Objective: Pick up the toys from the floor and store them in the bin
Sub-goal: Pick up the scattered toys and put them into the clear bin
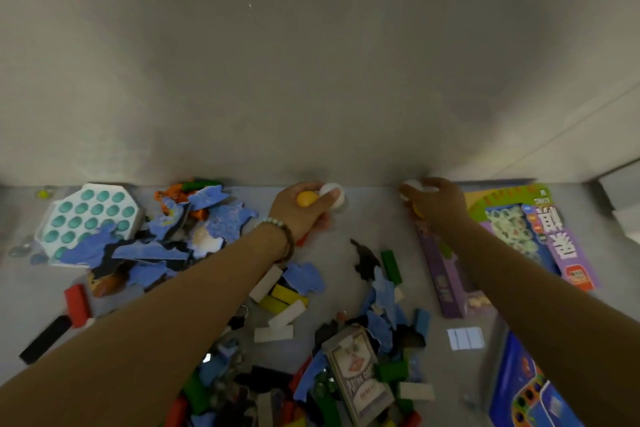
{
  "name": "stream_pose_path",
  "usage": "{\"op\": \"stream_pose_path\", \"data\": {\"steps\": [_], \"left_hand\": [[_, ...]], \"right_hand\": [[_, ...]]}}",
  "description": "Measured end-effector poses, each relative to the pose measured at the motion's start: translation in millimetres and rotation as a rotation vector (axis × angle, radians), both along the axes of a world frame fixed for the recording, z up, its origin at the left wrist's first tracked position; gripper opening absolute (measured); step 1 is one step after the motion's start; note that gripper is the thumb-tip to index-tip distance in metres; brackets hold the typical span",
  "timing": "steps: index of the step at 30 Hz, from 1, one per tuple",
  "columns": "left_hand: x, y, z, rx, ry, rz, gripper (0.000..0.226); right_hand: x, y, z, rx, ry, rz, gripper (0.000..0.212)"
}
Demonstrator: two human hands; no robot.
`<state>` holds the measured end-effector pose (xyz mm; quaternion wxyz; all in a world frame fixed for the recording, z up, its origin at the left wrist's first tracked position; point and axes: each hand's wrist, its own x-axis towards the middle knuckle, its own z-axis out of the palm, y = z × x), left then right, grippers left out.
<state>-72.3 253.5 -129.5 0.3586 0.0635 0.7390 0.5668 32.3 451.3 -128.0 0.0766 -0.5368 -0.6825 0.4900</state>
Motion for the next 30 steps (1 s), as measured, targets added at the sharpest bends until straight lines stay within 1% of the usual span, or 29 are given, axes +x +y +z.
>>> {"op": "stream_pose_path", "data": {"steps": [2, 3, 5, 6, 8, 9, 10, 12, 14, 17, 20, 22, 25, 27, 29, 30], "left_hand": [[0, 0, -2, 0.011, -0.026, 0.039, 0.022], [-1, -1, -3, 0.013, -0.042, 0.063, 0.021], [-3, -6, -1, 0.02, -0.085, 0.104, 0.022], [-4, -10, 0, 0.017, -0.099, 0.113, 0.024], [-8, -22, 5, 0.01, -0.105, 0.119, 0.026], [-12, -30, 9, 0.016, -0.105, 0.126, 0.025], [-15, -40, 16, 0.023, -0.101, 0.137, 0.024], [-25, -63, 33, 0.03, -0.06, 0.166, 0.021], [-32, -93, 58, 0.035, 0.014, 0.202, 0.017], [-39, -150, 112, 0.067, 0.074, 0.272, 0.014], [-46, -224, 175, 0.14, 0.098, 0.418, 0.024], [-47, -279, 211, 0.127, 0.18, 0.49, 0.028], [-43, -360, 248, 0.081, 0.262, 0.578, 0.026], [-40, -413, 260, 0.089, 0.246, 0.653, 0.021], [-38, -461, 264, 0.072, 0.196, 0.695, 0.016], [-38, -483, 264, 0.051, 0.151, 0.715, 0.017]], "right_hand": [[-12, 3, -2, 0.012, -0.198, 0.114, 0.033], [-17, 3, -2, 0.034, -0.269, 0.168, 0.032], [-25, -5, -4, 0.051, -0.322, 0.24, 0.033], [-27, -14, -4, 0.021, -0.298, 0.249, 0.035], [-29, -38, 2, -0.16, -0.154, 0.174, 0.048], [-29, -53, 7, -0.252, -0.077, 0.147, 0.051], [-31, -68, 14, -0.319, -0.017, 0.165, 0.05], [-38, -99, 32, -0.415, 0.09, 0.267, 0.045], [-50, -138, 60, -0.47, 0.181, 0.349, 0.04], [-76, -209, 111, -0.536, 0.311, 0.398, 0.041], [-106, -291, 170, -0.642, 0.446, 0.432, 0.039], [-122, -347, 206, -0.661, 0.487, 0.492, 0.038], [-142, -433, 243, -0.712, 0.487, 0.607, 0.031], [-153, -489, 258, -0.661, 0.448, 0.717, 0.034], [-163, -540, 263, -0.619, 0.374, 0.791, 0.047], [-167, -561, 263, -0.64, 0.335, 0.812, 0.051]]}}
